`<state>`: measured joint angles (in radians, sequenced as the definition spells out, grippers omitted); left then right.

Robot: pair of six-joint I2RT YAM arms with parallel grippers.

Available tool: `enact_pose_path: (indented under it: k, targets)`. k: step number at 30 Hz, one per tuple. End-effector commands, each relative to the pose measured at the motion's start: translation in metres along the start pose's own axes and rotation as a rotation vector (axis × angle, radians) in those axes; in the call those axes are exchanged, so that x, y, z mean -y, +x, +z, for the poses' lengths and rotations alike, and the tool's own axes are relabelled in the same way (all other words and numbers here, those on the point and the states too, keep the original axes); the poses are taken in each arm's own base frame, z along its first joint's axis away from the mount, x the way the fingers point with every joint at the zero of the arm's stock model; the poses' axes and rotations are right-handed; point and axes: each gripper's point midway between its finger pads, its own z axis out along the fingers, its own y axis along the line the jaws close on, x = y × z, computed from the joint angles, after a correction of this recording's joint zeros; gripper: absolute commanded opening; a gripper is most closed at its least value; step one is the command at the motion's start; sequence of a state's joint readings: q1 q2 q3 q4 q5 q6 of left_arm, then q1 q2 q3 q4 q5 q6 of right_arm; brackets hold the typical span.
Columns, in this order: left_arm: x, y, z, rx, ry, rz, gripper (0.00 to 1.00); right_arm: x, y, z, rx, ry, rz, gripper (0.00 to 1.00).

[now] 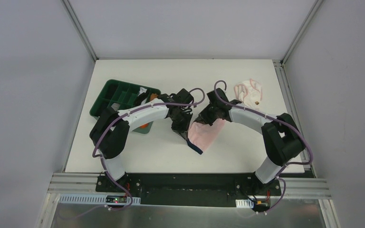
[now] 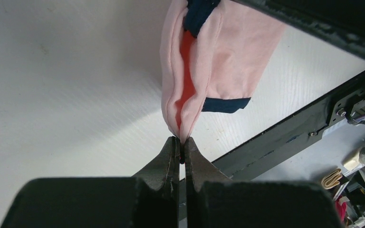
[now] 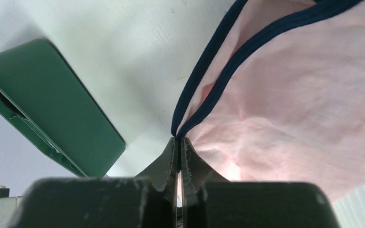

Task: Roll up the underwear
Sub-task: Fold the underwear at the center of the board.

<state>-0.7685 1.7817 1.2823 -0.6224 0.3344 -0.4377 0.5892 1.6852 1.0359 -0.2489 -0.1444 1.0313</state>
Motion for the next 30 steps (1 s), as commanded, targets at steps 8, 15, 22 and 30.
enact_pose_path:
  k: [8,15,22,30]
  targets:
    - [0.025,-0.002,-0.015,0.010,-0.031,0.051,0.00,0.008,-0.008,-0.031,0.088,-0.048,0.004,0.00]
    - [0.032,0.003,-0.009,-0.020,-0.048,0.071,0.00,0.026,-0.010,-0.041,0.123,-0.048,0.020,0.00]
    - [0.036,0.007,0.001,-0.046,-0.054,0.079,0.00,0.048,-0.011,-0.046,0.158,-0.054,0.041,0.00]
    - [0.058,0.013,0.003,-0.054,-0.028,0.114,0.00,0.073,-0.008,-0.040,0.167,-0.047,0.067,0.00]
